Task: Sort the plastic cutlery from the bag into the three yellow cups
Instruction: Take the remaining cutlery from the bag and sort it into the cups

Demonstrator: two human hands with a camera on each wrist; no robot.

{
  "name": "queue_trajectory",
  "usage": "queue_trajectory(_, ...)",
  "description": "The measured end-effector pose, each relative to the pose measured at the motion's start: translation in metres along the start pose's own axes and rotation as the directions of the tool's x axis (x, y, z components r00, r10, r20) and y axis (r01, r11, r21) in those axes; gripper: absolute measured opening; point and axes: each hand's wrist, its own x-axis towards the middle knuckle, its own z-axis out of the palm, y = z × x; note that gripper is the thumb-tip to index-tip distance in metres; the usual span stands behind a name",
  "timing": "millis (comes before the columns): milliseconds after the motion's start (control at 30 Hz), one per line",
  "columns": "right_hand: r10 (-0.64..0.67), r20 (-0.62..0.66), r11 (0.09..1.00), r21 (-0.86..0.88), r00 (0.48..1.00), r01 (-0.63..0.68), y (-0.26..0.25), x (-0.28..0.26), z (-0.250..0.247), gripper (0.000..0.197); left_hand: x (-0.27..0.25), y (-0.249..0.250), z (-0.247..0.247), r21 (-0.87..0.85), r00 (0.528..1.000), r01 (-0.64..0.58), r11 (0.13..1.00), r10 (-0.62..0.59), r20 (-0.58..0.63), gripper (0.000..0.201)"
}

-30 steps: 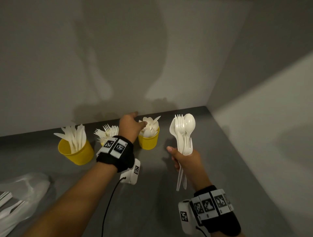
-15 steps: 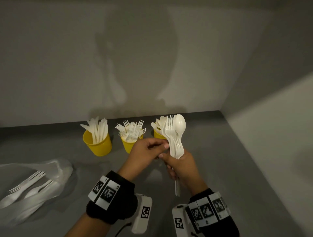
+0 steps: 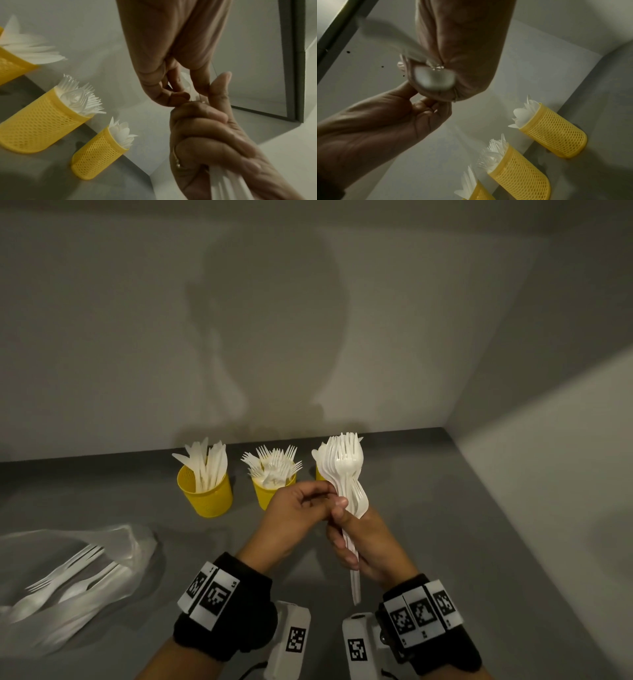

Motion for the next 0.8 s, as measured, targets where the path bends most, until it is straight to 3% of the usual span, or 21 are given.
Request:
queue_trajectory(167,0.025,0.076,1.000,0.000,0.997,-0.025,-0.0030,-0.0030,-0.0003,0.079,-0.0033,0.0045,-0.0030,-0.007,0.992,0.005,1.000,-0.004,0.124,0.017)
queue_trajectory(267,0.021,0.060,1.000,0.007,0.998,-0.021,-0.0051,-0.0026,0.0009,0.067,-0.0036,0.0062,-0.0020,-0.027,0.996,-0.004,1.000,0.006,0.086,0.010)
queue_trajectory(467,-0.010,-0.057,0.998,-0.058,0.998,0.007,-0.0076,-0.0041,0.0068,0.034,-0.0022,0.0068,-0.0017,0.031,0.999,-0.011,0.999,0.010,0.033,0.017)
queue_trajectory(700,-0.059,-0.048,0.996,-0.068,0.997,0.056,-0.0041,-0.0068,0.0093,0.031,-0.0045,0.0047,-0.0033,-0.012,0.999,-0.027,1.000,0.027,-0.037,0.016)
queue_trajectory(800,-0.052,-0.037,0.998,-0.024,0.998,0.051,-0.0045,-0.0091,0.0061,0.030,-0.0043,0.0053,-0.0048,-0.089,1.000,0.013,0.996,-0.011,0.020,0.010)
